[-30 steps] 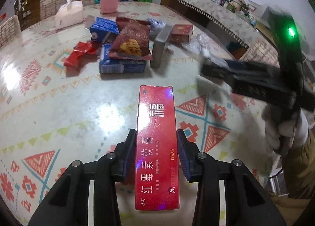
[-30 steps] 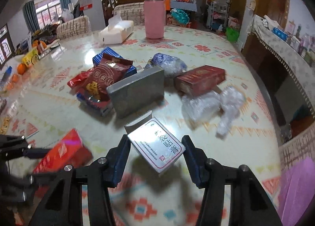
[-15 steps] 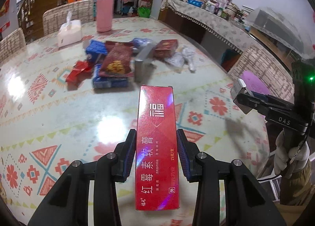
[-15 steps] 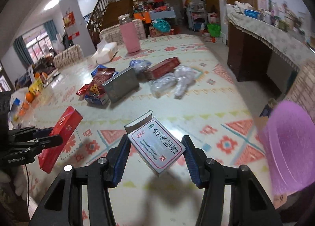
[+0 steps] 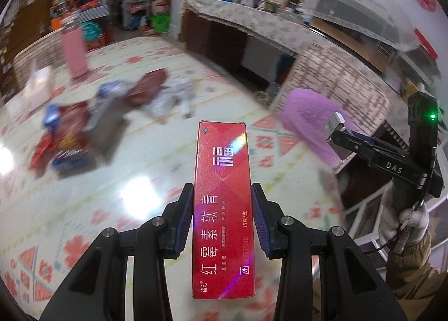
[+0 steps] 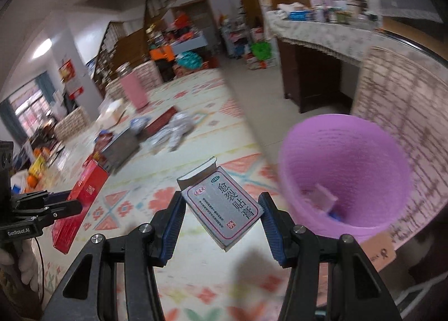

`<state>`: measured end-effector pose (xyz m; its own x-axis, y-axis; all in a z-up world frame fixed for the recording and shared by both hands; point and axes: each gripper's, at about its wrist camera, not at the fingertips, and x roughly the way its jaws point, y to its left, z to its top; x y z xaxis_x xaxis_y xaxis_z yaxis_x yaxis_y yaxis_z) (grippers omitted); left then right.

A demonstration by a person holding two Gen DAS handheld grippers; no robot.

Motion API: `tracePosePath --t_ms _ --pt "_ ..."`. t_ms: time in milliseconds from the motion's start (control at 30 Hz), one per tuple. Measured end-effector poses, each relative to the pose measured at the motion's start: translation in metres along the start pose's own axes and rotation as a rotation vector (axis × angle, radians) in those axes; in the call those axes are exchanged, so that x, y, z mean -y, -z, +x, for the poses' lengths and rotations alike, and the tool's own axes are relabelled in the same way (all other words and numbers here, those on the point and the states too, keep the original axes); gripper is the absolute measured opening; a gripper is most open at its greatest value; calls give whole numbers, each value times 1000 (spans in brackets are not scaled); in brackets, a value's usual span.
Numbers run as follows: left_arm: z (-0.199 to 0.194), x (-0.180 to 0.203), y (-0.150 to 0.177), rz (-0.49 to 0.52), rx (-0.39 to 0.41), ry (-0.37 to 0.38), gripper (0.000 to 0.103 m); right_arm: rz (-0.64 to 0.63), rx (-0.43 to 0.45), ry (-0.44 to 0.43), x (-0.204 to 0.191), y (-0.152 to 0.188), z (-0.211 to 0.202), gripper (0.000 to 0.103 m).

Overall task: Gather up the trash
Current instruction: 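Carry both held boxes to the pink wastebasket, then open both grippers to drop the boxes into the wastebasket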

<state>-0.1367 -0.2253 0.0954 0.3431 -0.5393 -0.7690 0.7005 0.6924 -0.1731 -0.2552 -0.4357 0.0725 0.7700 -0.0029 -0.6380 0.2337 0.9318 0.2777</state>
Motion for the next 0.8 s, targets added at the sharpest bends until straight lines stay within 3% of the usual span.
tracePosePath --t_ms 433,733,800 --pt "85 118 -96 122 -58 213 39 204 74 125 119 -15 -31 58" --pt "137 162 -142 144 -60 223 39 278 93 135 165 -33 -17 60" --pt "147 165 -151 124 -52 252 44 297 101 139 174 -37 -11 60"
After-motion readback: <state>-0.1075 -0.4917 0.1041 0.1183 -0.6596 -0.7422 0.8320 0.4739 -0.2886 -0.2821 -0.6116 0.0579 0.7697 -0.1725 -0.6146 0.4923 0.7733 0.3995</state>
